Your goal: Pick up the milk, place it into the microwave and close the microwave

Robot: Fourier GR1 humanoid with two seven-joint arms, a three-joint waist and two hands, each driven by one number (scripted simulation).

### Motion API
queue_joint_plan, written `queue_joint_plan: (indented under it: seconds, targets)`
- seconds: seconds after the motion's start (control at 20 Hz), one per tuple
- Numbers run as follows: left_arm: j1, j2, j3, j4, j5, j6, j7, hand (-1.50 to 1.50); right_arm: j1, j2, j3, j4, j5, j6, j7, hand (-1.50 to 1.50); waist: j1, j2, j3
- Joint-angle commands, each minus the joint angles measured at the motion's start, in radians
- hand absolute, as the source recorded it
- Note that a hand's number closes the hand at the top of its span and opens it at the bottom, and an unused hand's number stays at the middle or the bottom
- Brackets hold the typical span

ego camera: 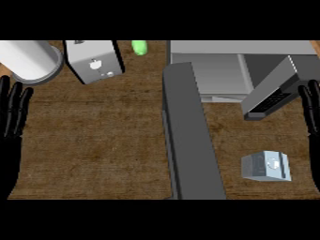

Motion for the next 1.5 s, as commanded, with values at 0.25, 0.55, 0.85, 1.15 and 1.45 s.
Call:
queue_joint_plan:
  seconds: [0.25, 0.55, 0.85, 1.15, 1.45]
  targets:
    - [0.041, -0.106, -0.149, -0.043, -0.172, 0.155, -0.046, -1.50, 0.260, -0.110, -0.147, -0.239, -0.324, 0.224, 0.011, -1.50, -0.012, -0.033, 0.028]
    - [0.257, -0.108, -0.315, -0.111, -0.067, 0.335, -0.044, -1.50, 0.490, -0.133, -0.152, -0.372, -0.449, 0.375, -0.012, -1.50, -0.006, -0.034, 0.027]
    - [0.520, -0.108, -0.354, -0.161, -0.027, 0.243, -0.205, -1.50, 0.616, -0.120, -0.292, -0.348, -0.500, 0.481, -0.153, -1.50, 0.002, -0.034, 0.026]
    - [0.736, -0.070, -0.425, -0.228, -0.007, 0.206, -0.340, -1.50, 0.678, -0.022, -0.256, -0.315, -0.317, 0.513, -0.235, -1.50, 0.013, -0.033, 0.026]
    - [0.786, -0.033, -0.377, -0.216, 0.045, 0.182, -0.421, -1.50, 0.687, 0.081, -0.187, -0.246, -0.142, 0.562, -0.355, -1.50, 0.011, -0.031, 0.026]
